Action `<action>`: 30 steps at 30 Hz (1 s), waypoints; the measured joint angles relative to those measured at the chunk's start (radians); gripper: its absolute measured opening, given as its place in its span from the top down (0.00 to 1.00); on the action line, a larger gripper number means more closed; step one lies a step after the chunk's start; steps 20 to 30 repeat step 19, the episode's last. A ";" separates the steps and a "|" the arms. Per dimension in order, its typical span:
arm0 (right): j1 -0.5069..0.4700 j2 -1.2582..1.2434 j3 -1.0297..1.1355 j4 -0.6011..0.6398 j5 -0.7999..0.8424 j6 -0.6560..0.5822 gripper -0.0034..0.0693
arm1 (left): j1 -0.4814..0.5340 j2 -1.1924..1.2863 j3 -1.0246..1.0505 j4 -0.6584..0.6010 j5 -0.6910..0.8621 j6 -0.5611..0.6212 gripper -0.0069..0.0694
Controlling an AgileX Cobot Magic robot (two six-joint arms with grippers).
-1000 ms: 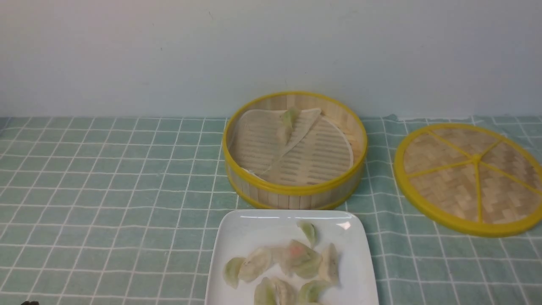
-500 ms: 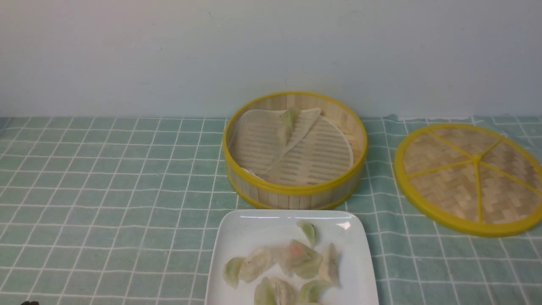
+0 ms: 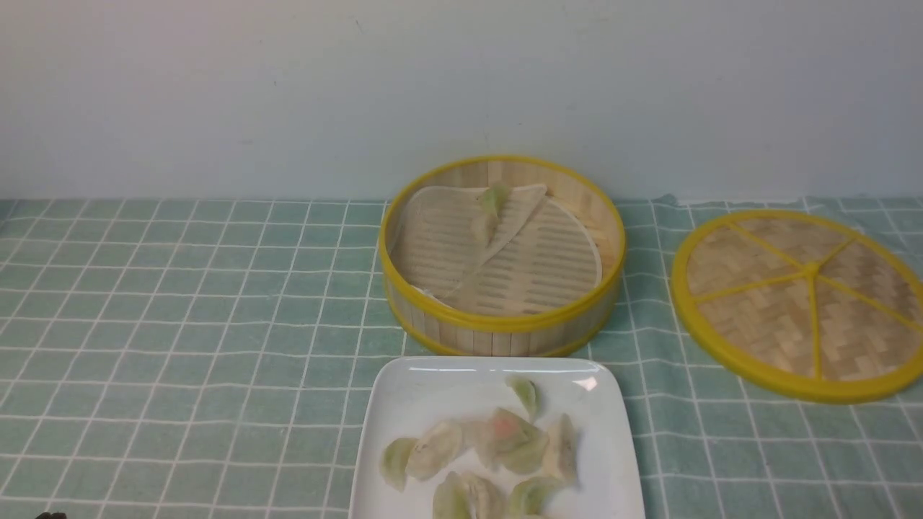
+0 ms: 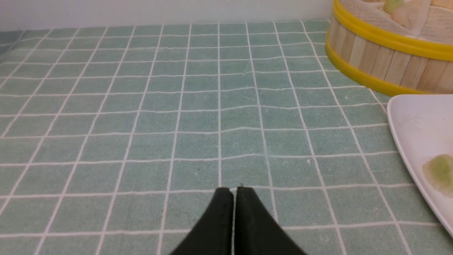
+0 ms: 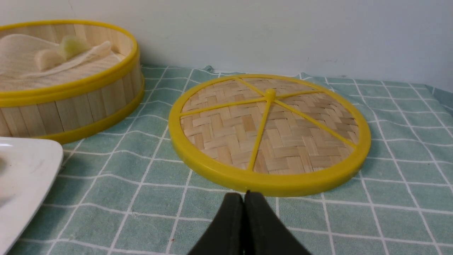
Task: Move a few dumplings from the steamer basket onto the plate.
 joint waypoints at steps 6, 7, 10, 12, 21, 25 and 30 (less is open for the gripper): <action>0.000 0.000 0.000 0.000 0.000 0.000 0.97 | 0.000 0.000 0.000 0.000 0.000 0.000 0.92; 0.000 0.000 0.000 0.000 0.000 0.000 0.97 | 0.000 0.000 0.000 0.000 0.000 0.000 0.92; 0.000 0.000 0.000 0.000 0.000 0.002 0.97 | 0.000 0.000 0.000 0.000 0.000 0.000 0.92; 0.000 0.000 0.000 0.000 0.000 0.014 0.97 | 0.000 0.000 0.000 0.000 0.000 0.000 0.92; 0.000 0.000 0.000 0.000 0.000 0.017 0.97 | 0.000 0.000 0.000 0.000 0.000 0.000 0.92; 0.000 0.000 0.000 0.000 0.000 0.017 0.97 | 0.000 0.000 0.000 0.000 0.000 0.000 0.92; 0.000 0.000 0.000 0.000 0.000 0.017 0.97 | 0.000 0.000 0.000 0.000 0.000 0.000 0.92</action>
